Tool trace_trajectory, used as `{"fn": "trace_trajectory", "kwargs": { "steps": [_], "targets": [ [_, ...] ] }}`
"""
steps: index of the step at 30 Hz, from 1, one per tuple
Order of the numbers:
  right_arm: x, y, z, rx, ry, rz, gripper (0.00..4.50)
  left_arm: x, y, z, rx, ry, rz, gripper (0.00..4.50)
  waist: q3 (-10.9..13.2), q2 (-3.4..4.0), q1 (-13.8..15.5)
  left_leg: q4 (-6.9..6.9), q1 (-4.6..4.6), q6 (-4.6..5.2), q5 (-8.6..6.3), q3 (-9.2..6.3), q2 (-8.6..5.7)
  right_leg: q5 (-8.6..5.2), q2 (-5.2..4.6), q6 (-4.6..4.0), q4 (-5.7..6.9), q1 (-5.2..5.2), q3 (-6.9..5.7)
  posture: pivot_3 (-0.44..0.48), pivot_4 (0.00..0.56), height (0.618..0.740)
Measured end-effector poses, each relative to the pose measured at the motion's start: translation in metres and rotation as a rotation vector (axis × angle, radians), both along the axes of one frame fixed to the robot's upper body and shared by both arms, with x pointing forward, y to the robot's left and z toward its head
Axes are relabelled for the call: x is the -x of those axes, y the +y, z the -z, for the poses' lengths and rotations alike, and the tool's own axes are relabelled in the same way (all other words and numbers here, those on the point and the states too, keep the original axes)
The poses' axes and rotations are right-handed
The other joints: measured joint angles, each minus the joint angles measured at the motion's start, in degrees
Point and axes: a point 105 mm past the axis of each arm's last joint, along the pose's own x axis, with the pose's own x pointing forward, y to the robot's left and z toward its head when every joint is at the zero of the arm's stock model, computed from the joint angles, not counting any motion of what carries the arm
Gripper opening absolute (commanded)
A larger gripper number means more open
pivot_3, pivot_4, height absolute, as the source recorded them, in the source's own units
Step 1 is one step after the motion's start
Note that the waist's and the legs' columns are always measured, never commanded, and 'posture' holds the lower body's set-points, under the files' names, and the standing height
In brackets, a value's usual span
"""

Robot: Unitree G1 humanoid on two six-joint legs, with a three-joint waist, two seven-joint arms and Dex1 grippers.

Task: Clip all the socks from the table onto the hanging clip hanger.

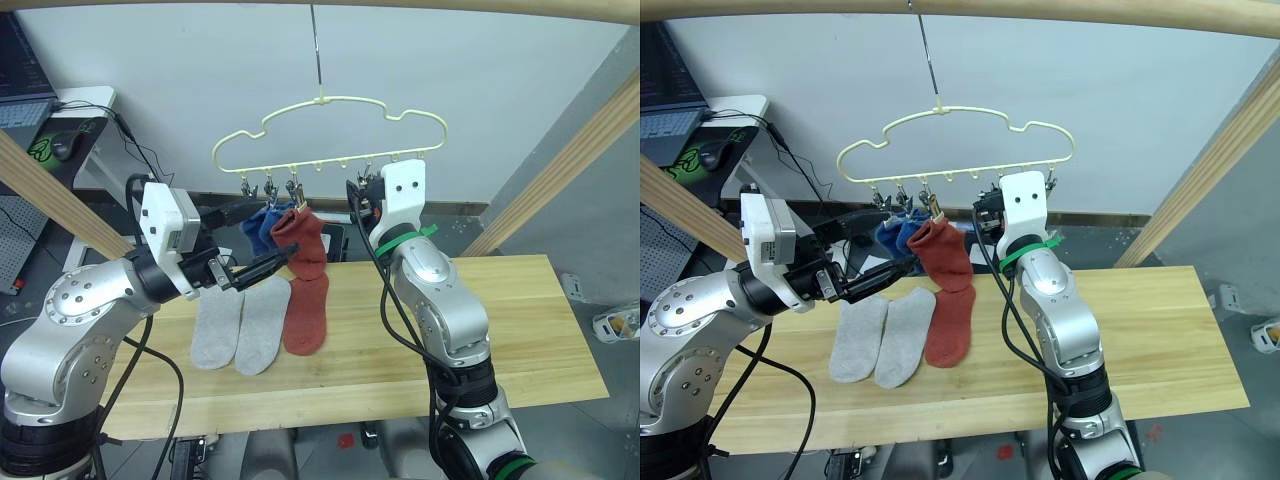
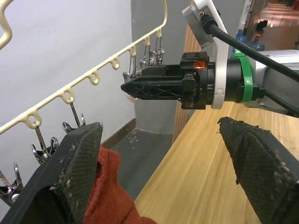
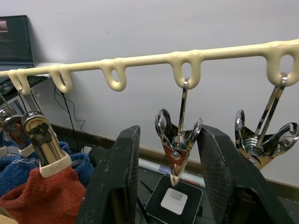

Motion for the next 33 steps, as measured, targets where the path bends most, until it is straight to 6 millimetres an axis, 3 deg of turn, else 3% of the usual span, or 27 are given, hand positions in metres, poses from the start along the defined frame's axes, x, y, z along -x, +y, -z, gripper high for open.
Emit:
{"fn": "trace_trajectory", "kwargs": {
  "steps": [10, 16, 33],
  "targets": [
    [-0.006, 0.001, -0.01, -0.05, -0.004, -0.003, 1.9, 0.0, 0.0, 0.001, 0.003, 0.003, -0.001, 4.28, -0.02, -0.02, 0.0, 0.0, 0.0, 0.0, 0.0, 0.0, 0.0, 0.01, 0.0, -0.02, 0.0, 0.0, -0.01, -0.089, 0.236, 0.74],
    [-0.01, 0.001, -0.004, -0.06, 0.028, -0.007, 1.9, 0.0, 0.0, 0.001, 0.003, 0.006, -0.001, 4.28, -0.04, -0.03, 0.0, 0.0, 0.0, 0.01, 0.0, 0.0, 0.0, 0.01, 0.0, -0.02, 0.0, 0.0, -0.01, -0.089, 0.236, 0.74],
    [-0.008, 0.007, -0.011, -0.094, 0.012, -0.06, 1.9, 0.0, 0.001, 0.003, 0.005, 0.015, -0.018, 4.28, -0.04, -0.03, 0.02, 0.0, 0.0, 0.01, 0.0, 0.0, 0.01, 0.01, 0.0, -0.02, 0.0, 0.0, -0.01, -0.08, 0.237, 0.74]
  ]
}}
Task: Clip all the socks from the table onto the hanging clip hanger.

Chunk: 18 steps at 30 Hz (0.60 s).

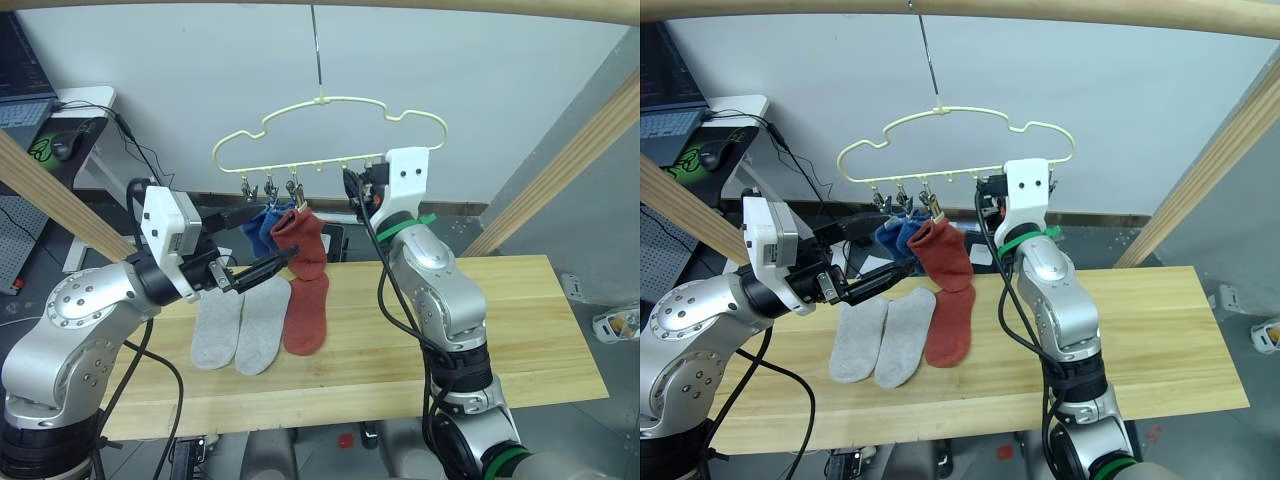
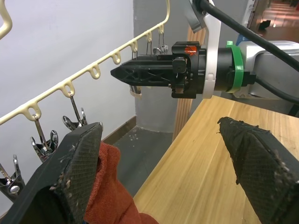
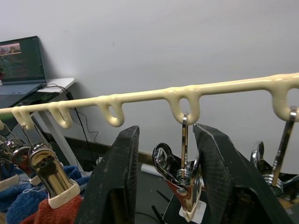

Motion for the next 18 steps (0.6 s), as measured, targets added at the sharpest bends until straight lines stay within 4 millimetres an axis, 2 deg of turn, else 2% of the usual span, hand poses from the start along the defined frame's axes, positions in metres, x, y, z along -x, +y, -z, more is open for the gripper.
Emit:
{"fn": "trace_trajectory", "kwargs": {
  "steps": [10, 13, 15, 18],
  "targets": [
    [0.0009, 0.0053, 0.0011, -0.007, 0.008, -0.037, 1.9, 0.0001, 0.0002, 0.0009, 0.0, 0.003, -0.001, 4.28, 0.0, 0.0, 0.0, 0.0, 0.0, 0.0, 0.0, 0.0, 0.0, 0.0, 0.0, 0.0, 0.0, 0.0, -0.01, -0.079, 0.236, 0.74],
    [0.0007, 0.0059, 0.0017, -0.007, 0.01, -0.04, 1.3, 0.0001, 0.0003, 0.0011, 0.0, 0.004, -0.002, 4.28, 0.0, 0.0, 0.01, 0.0, 0.0, 0.0, 0.0, 0.0, 0.0, 0.0, 0.0, 0.0, 0.0, 0.0, 0.0, -0.079, 0.236, 0.74],
    [0.0007, 0.0059, 0.0014, -0.007, 0.008, -0.04, 0.67, 0.0002, 0.0005, 0.0015, 0.0, 0.006, -0.003, 4.28, 0.0, 0.0, 0.01, 0.0, 0.0, 0.0, 0.0, 0.0, 0.0, 0.0, 0.0, 0.0, 0.0, 0.0, 0.0, -0.079, 0.236, 0.74],
    [0.001, 0.0058, 0.0, -0.011, -0.001, -0.04, 0.1, 0.0004, 0.0007, 0.0027, 0.001, 0.011, -0.004, 4.28, 0.0, 0.0, 0.01, 0.0, 0.0, 0.0, 0.0, 0.0, 0.01, 0.0, 0.0, 0.0, 0.0, 0.0, 0.0, -0.08, 0.235, 0.74]
  ]
}}
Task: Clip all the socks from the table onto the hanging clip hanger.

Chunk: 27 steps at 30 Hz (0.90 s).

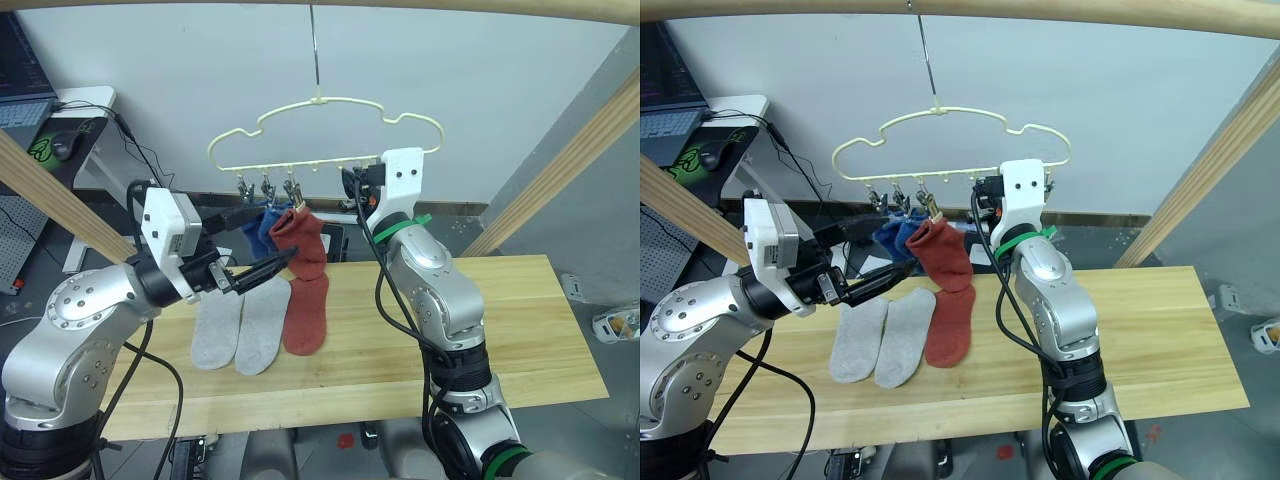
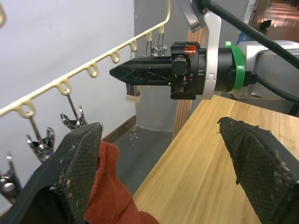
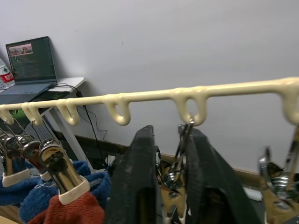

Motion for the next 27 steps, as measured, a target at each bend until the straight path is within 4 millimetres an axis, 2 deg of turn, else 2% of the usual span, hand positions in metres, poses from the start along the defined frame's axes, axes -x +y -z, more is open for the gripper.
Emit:
{"fn": "trace_trajectory", "kwargs": {
  "steps": [6, 11, 18, 21, 25, 27],
  "targets": [
    [0.0, 0.0, -0.001, -0.003, -0.006, -0.003, 0.01, -0.001, 0.003, 0.004, 0.006, 0.019, -0.03, 4.28, 0.0, 0.0, -0.01, 0.0, 0.0, 0.0, 0.0, 0.0, 0.0, 0.0, 0.0, 0.0, 0.0, 0.0, 0.01, -0.081, 0.234, 0.74],
    [0.001, 0.001, -0.001, -0.003, -0.006, -0.006, 0.01, -0.006, 0.017, 0.01, 0.038, 0.083, -0.137, 4.28, 0.0, 0.0, -0.08, 0.0, 0.01, 0.0, 0.0, 0.0, 0.01, 0.0, 0.0, 0.0, 0.0, 0.0, 0.02, -0.079, 0.243, 0.74],
    [0.003, 0.001, -0.002, 0.004, 0.004, -0.01, 0.01, -0.011, 0.056, 0.04, -0.021, 0.143, -0.411, 4.28, 0.02, 0.02, 0.04, -0.03, 0.03, 0.01, -0.01, -0.01, 0.02, 0.0, -0.01, 0.0, -0.01, -0.01, 0.03, -0.078, 0.287, 0.74],
    [0.004, 0.001, -0.002, 0.009, 0.012, -0.014, 0.01, -0.013, 0.073, 0.06, -0.044, 0.182, -0.528, 4.28, 0.04, 0.05, 0.03, -0.03, 0.06, 0.02, -0.01, -0.02, 0.03, 0.01, -0.02, -0.02, -0.01, -0.02, 0.05, -0.09, 0.319, 0.74],
    [0.008, 0.0, -0.004, 0.018, 0.024, -0.018, 0.01, -0.014, 0.088, 0.084, -0.048, 0.235, -0.649, 4.28, 0.22, 0.22, 0.04, -0.06, 0.07, 0.02, -0.01, -0.03, 0.03, 0.0, -0.01, -0.03, -0.02, -0.02, 0.04, -0.107, 0.345, 0.74],
    [0.01, 0.0, -0.005, 0.021, 0.027, -0.02, 0.01, -0.016, 0.091, 0.09, -0.048, 0.243, -0.681, 4.28, 0.3, 0.28, 0.04, -0.07, 0.08, 0.03, -0.01, -0.05, 0.03, -0.01, -0.01, -0.03, -0.04, -0.01, 0.04, -0.114, 0.359, 0.74]
  ]
}}
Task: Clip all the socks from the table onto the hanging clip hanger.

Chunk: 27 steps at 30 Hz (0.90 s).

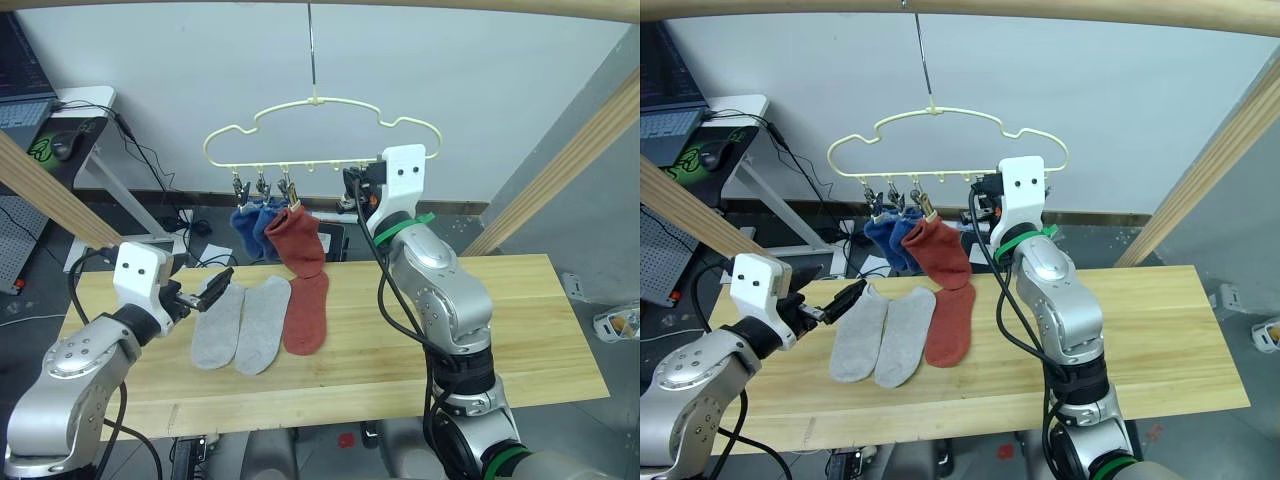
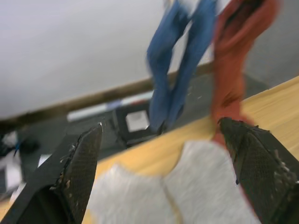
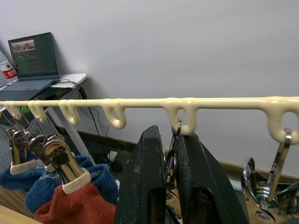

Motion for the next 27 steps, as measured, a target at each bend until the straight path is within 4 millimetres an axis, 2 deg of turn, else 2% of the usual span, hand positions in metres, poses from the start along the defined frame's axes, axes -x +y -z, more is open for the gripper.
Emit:
{"fn": "trace_trajectory", "kwargs": {
  "steps": [4, 8, 12, 18, 27],
  "targets": [
    [0.003, -0.001, -0.002, 0.006, 0.006, -0.004, 0.01, -0.006, 0.019, 0.026, 0.014, 0.057, -0.166, 4.28, 0.33, 0.27, -0.09, -0.06, 0.09, 0.01, -0.01, -0.04, -0.01, 0.0, 0.01, 0.0, -0.05, 0.02, 0.07, -0.128, 0.384, 0.74],
    [0.004, -0.001, -0.002, 0.016, 0.019, -0.007, 0.01, -0.009, 0.023, 0.053, 0.053, 0.14, -0.251, 4.28, 0.86, 0.43, -0.06, -0.08, 0.09, 0.02, -0.01, -0.07, -0.01, -0.01, 0.01, 0.0, -0.08, 0.02, 0.06, -0.133, 0.403, 0.74],
    [0.006, -0.002, -0.005, 0.024, 0.015, -0.009, 0.01, -0.017, 0.026, 0.069, 0.091, 0.185, -0.302, 4.28, 1.64, 0.47, -0.07, -0.07, 0.09, 0.02, -0.01, -0.08, -0.02, -0.01, 0.01, 0.0, -0.09, 0.03, 0.06, -0.145, 0.415, 0.74],
    [0.01, -0.002, -0.008, 0.028, 0.009, -0.016, 0.01, -0.029, 0.029, 0.083, 0.133, 0.226, -0.345, 4.28, 2.13, 0.5, -0.07, -0.16, 0.08, 0.02, -0.01, -0.1, 0.0, -0.02, 0.01, 0.01, -0.17, 0.01, 0.06, -0.148, 0.42, 0.74],
    [0.012, -0.001, -0.009, 0.026, 0.007, -0.026, 0.01, -0.04, 0.03, 0.089, 0.163, 0.271, -0.356, 4.28, 2.79, 0.68, -0.13, -0.18, 0.1, 0.02, -0.01, -0.06, 0.0, -0.05, 0.0, 0.08, -0.18, 0.01, 0.07, -0.156, 0.425, 0.74]
  ]
}}
